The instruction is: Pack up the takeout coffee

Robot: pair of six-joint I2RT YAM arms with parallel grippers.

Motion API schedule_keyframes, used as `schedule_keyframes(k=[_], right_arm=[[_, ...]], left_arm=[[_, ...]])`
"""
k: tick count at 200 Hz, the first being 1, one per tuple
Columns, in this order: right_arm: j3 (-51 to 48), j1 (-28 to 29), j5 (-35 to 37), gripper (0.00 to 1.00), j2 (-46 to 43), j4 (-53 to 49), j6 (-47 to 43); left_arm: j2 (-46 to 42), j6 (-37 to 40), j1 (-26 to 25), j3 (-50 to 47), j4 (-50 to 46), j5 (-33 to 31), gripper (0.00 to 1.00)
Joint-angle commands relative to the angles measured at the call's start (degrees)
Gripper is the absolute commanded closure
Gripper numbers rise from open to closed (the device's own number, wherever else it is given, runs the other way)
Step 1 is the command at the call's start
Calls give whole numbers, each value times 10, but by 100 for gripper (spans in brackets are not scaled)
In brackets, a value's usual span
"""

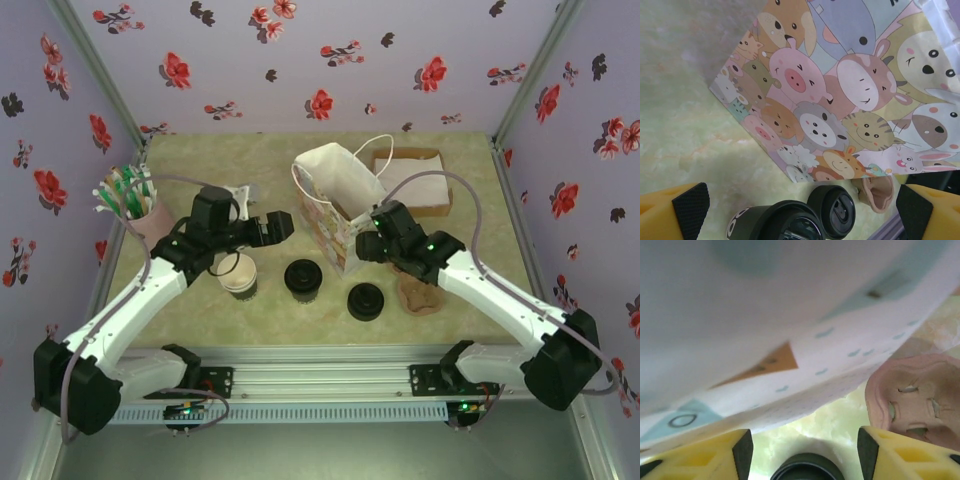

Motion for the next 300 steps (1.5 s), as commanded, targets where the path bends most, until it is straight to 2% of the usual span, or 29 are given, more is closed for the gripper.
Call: schedule_keyframes(k=[1, 8, 26, 39, 63, 77, 90, 115, 135, 168, 232, 260, 300], right_arm=[[-12, -2, -16, 29, -53, -53, 12], [-16, -2, -19, 18, -69, -64, 15], [-24, -1, -32, 1, -110, -87, 21], [-24, -1, -23, 1, -135, -107, 34], [-15, -1, 41, 1, -160, -157, 111], [-9, -1, 39, 1, -174, -170, 116], [-12, -1, 11, 1, -189, -158, 95], [-31, -1, -89, 1, -221, -94, 45], [-28, 0, -111, 1, -223, -86, 17], [6, 31, -116, 8, -180, -109, -10], [179, 194, -55, 10, -11, -232, -63], [257, 218, -71, 11, 78, -284, -85], [365, 221, -92, 13, 196, -349, -114]], left_arm=[[-36, 23, 3, -8, -6, -22, 1], [-46, 23, 4, -10, -7, -23, 1], [-74, 23, 3, -13, -9, -23, 1], [-95, 23, 3, -15, -11, -23, 1], [-127, 22, 3, -19, -18, -28, 1], [-137, 24, 3, -21, -22, -31, 1], [-138, 25, 3, -22, -27, -33, 1], [-121, 26, 5, -16, -44, -36, 1], [-89, 27, 17, -2, -71, -28, 1], [-55, 19, 63, 8, -88, 35, 1], [-63, -18, 163, -25, -59, 112, 1], [-77, -28, 188, -44, -53, 124, 1], [-104, -31, 206, -67, -60, 126, 1]])
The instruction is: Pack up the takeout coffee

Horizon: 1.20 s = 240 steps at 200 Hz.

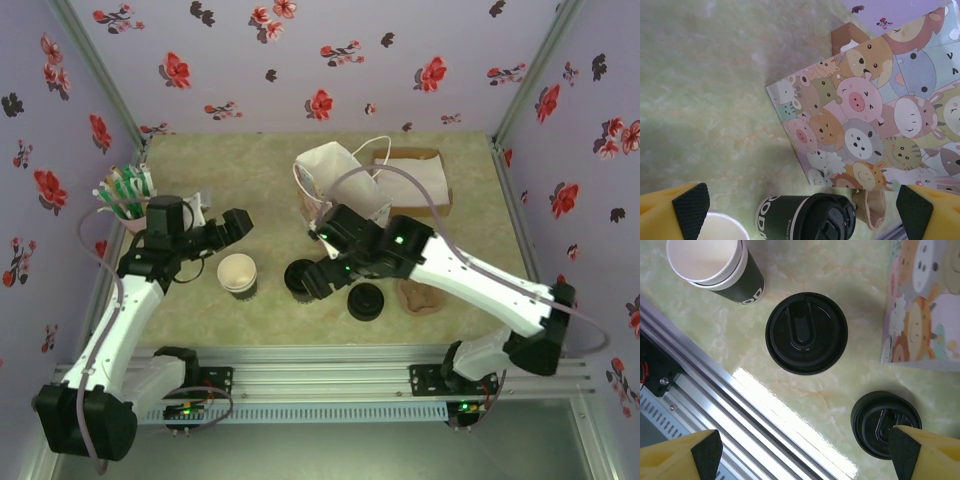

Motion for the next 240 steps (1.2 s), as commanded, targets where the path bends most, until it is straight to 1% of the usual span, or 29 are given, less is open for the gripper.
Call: schedule_keyframes(k=[1, 61, 79, 118, 146, 170, 240], right_arm=[[60, 5, -7, 12, 55, -75, -33], [199, 5, 23, 12, 217, -158, -57], [228, 1, 36, 12, 251, -171, -65], [295, -12, 33, 15, 325, -198, -83], [328, -16, 19, 16, 363, -209, -95], [349, -21, 28, 14, 387, -224, -97], [347, -24, 4, 11, 407, -226, -104]], left_arm=[[-23, -9, 12, -13, 3, 18, 1], [-34, -6, 24, -31, 3, 17, 1], [-36, -7, 26, -34, 5, 17, 1], [-37, -9, 29, -40, 13, 17, 1], [-38, -8, 30, -42, 13, 17, 1], [-39, -9, 31, -44, 14, 17, 1], [-38, -11, 32, -47, 20, 18, 1]])
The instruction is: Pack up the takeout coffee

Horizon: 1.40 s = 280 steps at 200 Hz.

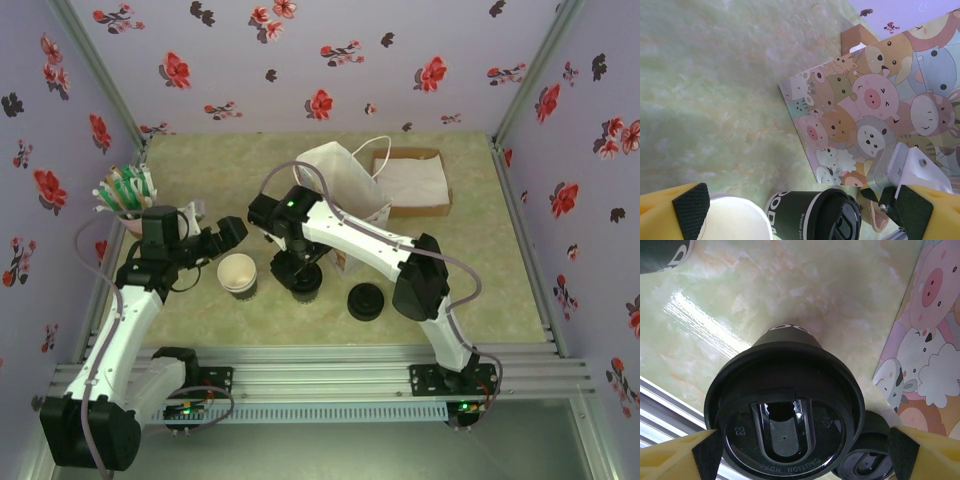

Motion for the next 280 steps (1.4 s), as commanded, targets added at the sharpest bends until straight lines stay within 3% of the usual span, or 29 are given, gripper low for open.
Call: schedule_keyframes(k=[1, 101, 165, 280], right_arm=[[13, -2, -11, 11, 10, -20, -15], [23, 2, 13, 10, -17, -22, -5], [10, 9, -15, 9, -16, -12, -17], [6, 16, -12, 16, 5, -19, -18]], left_arm=[[-8, -8, 6, -3, 13, 8, 1], [-7, -8, 6, -2, 13, 8, 1], [-7, -9, 6, -2, 13, 8, 1], [-7, -8, 6, -3, 14, 8, 1]])
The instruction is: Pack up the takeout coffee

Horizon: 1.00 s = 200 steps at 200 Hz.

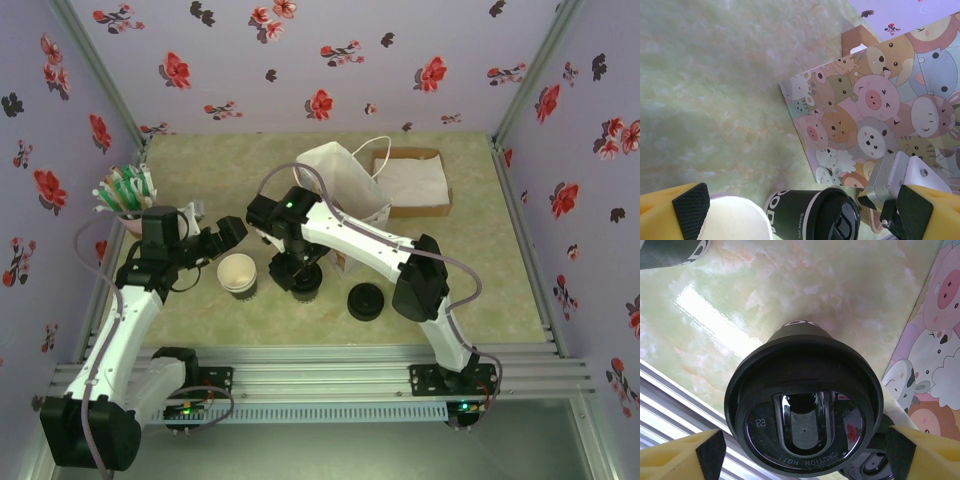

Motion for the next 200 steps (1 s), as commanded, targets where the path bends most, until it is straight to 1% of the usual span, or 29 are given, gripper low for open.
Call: schedule_keyframes(k=[1, 88, 113, 163, 200], right_arm=[[1, 7, 2, 16, 6, -17, -10], [1, 14, 22, 15, 19, -25, -7], [1, 13, 23, 17, 22, -26, -4], [13, 14, 33, 17, 11, -30, 3], [16, 12, 44, 15, 1, -29, 9]], left_arm=[[-7, 0, 6, -3, 14, 8, 1], [-9, -1, 6, -3, 11, 8, 1], [-9, 0, 6, -2, 12, 8, 1], [-8, -1, 6, 1, 11, 8, 1], [-8, 0, 6, 3, 12, 8, 1]])
